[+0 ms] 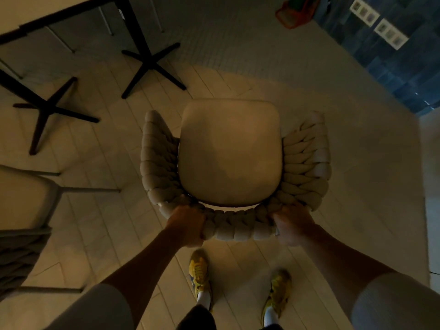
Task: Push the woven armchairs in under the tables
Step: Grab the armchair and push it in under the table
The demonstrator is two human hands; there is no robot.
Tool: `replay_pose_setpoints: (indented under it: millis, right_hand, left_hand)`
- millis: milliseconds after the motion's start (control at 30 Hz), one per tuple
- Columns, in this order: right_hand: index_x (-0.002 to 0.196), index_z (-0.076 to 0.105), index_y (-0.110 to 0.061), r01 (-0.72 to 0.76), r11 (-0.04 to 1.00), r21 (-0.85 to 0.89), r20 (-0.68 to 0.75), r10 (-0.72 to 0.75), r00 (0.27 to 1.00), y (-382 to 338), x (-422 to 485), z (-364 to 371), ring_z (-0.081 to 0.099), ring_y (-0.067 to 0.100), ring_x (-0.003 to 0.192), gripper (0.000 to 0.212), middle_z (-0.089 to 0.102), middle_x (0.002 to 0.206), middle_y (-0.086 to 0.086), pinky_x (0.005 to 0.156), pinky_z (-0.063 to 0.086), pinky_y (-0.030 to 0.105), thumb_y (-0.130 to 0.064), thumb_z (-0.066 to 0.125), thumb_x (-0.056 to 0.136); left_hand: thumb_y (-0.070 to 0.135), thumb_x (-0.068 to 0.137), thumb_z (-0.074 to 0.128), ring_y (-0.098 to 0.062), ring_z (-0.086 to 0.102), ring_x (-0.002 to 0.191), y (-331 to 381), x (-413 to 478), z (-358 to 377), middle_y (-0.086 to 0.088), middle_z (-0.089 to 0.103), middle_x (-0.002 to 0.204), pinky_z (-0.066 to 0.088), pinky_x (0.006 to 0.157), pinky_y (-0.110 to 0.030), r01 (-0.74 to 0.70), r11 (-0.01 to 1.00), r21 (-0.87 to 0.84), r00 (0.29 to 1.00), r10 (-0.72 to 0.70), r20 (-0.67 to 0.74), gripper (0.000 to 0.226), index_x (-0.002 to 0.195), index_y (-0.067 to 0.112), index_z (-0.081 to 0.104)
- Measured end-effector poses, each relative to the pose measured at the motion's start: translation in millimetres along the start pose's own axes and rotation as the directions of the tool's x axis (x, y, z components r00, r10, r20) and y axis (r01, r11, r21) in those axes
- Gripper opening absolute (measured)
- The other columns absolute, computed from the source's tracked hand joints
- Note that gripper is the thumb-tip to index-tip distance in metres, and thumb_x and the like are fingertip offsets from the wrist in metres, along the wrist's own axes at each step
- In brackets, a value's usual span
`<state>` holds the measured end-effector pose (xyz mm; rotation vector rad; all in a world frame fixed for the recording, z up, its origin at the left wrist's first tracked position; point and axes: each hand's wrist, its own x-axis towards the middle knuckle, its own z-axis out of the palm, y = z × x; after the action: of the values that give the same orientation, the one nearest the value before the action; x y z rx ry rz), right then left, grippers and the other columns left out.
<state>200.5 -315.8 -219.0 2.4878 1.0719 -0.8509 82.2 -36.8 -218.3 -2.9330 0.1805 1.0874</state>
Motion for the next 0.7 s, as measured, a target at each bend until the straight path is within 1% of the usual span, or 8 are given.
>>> replay_pose_setpoints:
  millis: [100,167,233,267,367,467,567,700]
  right_hand:
    - [0.108,0.073,-0.028,0.026,0.999,0.028,-0.029,-0.025,0.999,8.3,-3.8,3.7,0.067,0.021,0.110,0.034,0.072,0.109,-0.007,0.106,0.041,0.035,-0.041,0.070,0.076]
    - [0.098,0.073,-0.026,0.031,0.999,0.040,-0.036,-0.030,0.999,13.0,-5.0,6.0,0.068,0.023,0.102,0.030,0.072,0.099,-0.005,0.102,0.045,0.037,-0.039,0.069,0.071]
    - [0.092,0.072,-0.025,0.045,0.998,0.036,-0.063,-0.043,0.997,15.7,-6.4,11.4,0.067,0.023,0.097,0.028,0.071,0.092,-0.005,0.102,0.043,0.041,-0.040,0.069,0.069]
    - [0.093,0.071,-0.025,0.060,0.998,0.035,-0.084,-0.057,0.995,16.0,-6.2,14.9,0.067,0.023,0.097,0.029,0.070,0.092,-0.005,0.103,0.043,0.042,-0.041,0.069,0.069]
    - [0.101,0.071,-0.025,0.098,0.995,0.012,-0.105,-0.096,0.990,17.3,-4.7,20.7,0.067,0.023,0.098,0.033,0.071,0.095,-0.004,0.104,0.041,0.043,-0.043,0.070,0.074]
    - [0.104,0.070,-0.025,0.112,0.994,-0.016,-0.123,-0.113,0.986,17.8,-2.3,20.6,0.066,0.024,0.098,0.032,0.070,0.097,-0.002,0.101,0.043,0.041,-0.041,0.071,0.077]
    - [0.111,0.067,-0.026,0.118,0.993,-0.027,-0.109,-0.120,0.987,16.4,-0.4,22.6,0.066,0.024,0.101,0.032,0.069,0.106,0.002,0.096,0.047,0.040,-0.042,0.068,0.083]
    - [0.112,0.068,-0.026,0.093,0.995,-0.042,-0.119,-0.097,0.988,14.8,-1.4,23.6,0.066,0.024,0.102,0.035,0.070,0.110,0.001,0.095,0.048,0.039,-0.041,0.070,0.081]
  left_hand:
    - [0.069,0.082,0.063,-0.012,0.066,0.091,7.4,3.1,2.2,0.014,0.069,0.096,0.053,0.096,-0.036,0.041,0.998,-0.056,0.999,-0.040,0.008,0.040,0.105,0.037,0.065]
    - [0.075,0.076,0.062,-0.011,0.066,0.092,10.3,4.8,3.5,0.017,0.069,0.098,0.054,0.095,-0.037,0.067,0.997,-0.047,0.998,-0.067,0.018,0.046,0.108,0.042,0.065]
    - [0.069,0.074,0.064,-0.012,0.066,0.095,13.6,6.0,3.7,0.019,0.068,0.103,0.054,0.095,-0.039,0.093,0.995,-0.038,0.995,-0.092,0.037,0.044,0.112,0.046,0.062]
    - [0.065,0.073,0.064,-0.012,0.066,0.096,14.1,6.5,3.3,0.019,0.067,0.104,0.053,0.097,-0.040,0.105,0.994,-0.034,0.994,-0.104,0.041,0.043,0.112,0.047,0.061]
    - [0.061,0.071,0.063,-0.012,0.066,0.093,15.1,6.3,4.3,0.019,0.067,0.100,0.051,0.099,-0.043,0.148,0.989,-0.022,0.988,-0.147,0.044,0.041,0.110,0.047,0.061]
    - [0.057,0.075,0.065,-0.012,0.066,0.094,15.7,4.8,1.9,0.017,0.068,0.101,0.052,0.096,-0.041,0.139,0.990,-0.016,0.989,-0.138,0.050,0.041,0.114,0.047,0.061]
    - [0.054,0.076,0.066,-0.013,0.066,0.093,14.2,4.1,0.6,0.017,0.068,0.102,0.054,0.093,-0.040,0.123,0.992,-0.014,0.992,-0.122,0.023,0.042,0.117,0.046,0.061]
    - [0.053,0.075,0.067,-0.013,0.066,0.088,13.8,3.0,0.4,0.014,0.067,0.094,0.053,0.096,-0.040,0.130,0.992,-0.001,0.991,-0.130,0.026,0.035,0.107,0.039,0.063]
